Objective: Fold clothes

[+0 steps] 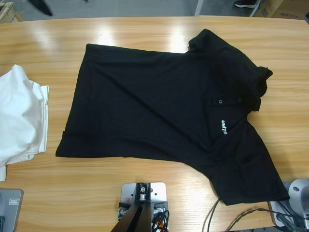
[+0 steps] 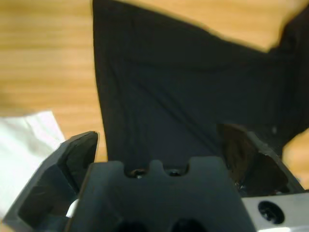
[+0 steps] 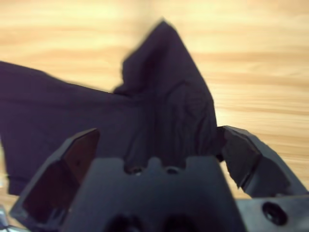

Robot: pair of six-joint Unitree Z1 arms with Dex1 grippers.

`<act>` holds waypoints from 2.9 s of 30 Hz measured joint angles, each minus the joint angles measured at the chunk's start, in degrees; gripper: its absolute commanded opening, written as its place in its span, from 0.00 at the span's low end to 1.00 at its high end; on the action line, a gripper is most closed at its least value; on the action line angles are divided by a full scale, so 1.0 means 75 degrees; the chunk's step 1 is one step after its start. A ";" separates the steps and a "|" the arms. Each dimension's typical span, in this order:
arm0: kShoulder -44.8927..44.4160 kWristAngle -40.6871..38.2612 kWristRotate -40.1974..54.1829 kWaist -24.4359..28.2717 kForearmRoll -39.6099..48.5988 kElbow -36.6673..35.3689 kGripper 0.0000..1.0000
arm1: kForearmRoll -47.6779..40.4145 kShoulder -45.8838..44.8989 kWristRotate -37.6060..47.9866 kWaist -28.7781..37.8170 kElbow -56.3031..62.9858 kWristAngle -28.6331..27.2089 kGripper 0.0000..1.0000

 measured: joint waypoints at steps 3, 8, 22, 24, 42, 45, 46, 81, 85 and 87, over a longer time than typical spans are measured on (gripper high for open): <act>-0.1507 -0.0219 0.0360 -0.0171 -0.0077 0.2117 0.97 | -0.0029 -0.1713 0.0287 0.0256 0.1965 0.0033 0.99; -0.3217 -0.0525 0.1142 -0.0939 -0.0448 0.4686 1.00 | -0.1033 -0.4523 0.0942 0.0454 0.7104 0.0591 0.93; -0.3741 -0.0526 0.3254 -0.1694 -0.1237 0.6606 1.00 | -0.4599 -0.7548 0.6858 0.3635 1.4832 0.0848 0.73; -0.3741 -0.0527 0.3287 -0.1712 -0.1372 0.6734 1.00 | -0.4662 -0.7551 0.7643 0.4359 1.4995 0.0813 0.70; -0.3517 -0.0527 0.4044 -0.2441 -0.2059 0.7556 1.00 | -0.5645 -0.6972 1.2970 0.7325 1.5912 0.0346 0.62; -0.3492 -0.0527 0.4044 -0.2506 -0.2086 0.7557 1.00 | -0.5617 -0.7026 1.3908 0.7859 1.5927 0.0328 0.66; -0.3492 -0.0527 0.4044 -0.2512 -0.2095 0.7558 1.00 | -0.5591 -0.7096 1.4080 0.7957 1.5934 0.0234 0.66; -0.3419 -0.0300 0.3793 -0.2521 -0.2226 0.7592 1.00 | -0.7615 -0.5939 1.6111 0.8133 1.6995 -0.0926 0.12; -0.3299 -0.0299 0.3731 -0.2521 -0.2289 0.7578 1.00 | -0.7625 -0.6040 1.5832 0.8189 1.7098 -0.1137 0.09; -0.3245 -0.0299 0.3718 -0.2521 -0.2313 0.7554 1.00 | -0.7674 -0.6174 1.5778 0.8218 1.7139 -0.1280 0.00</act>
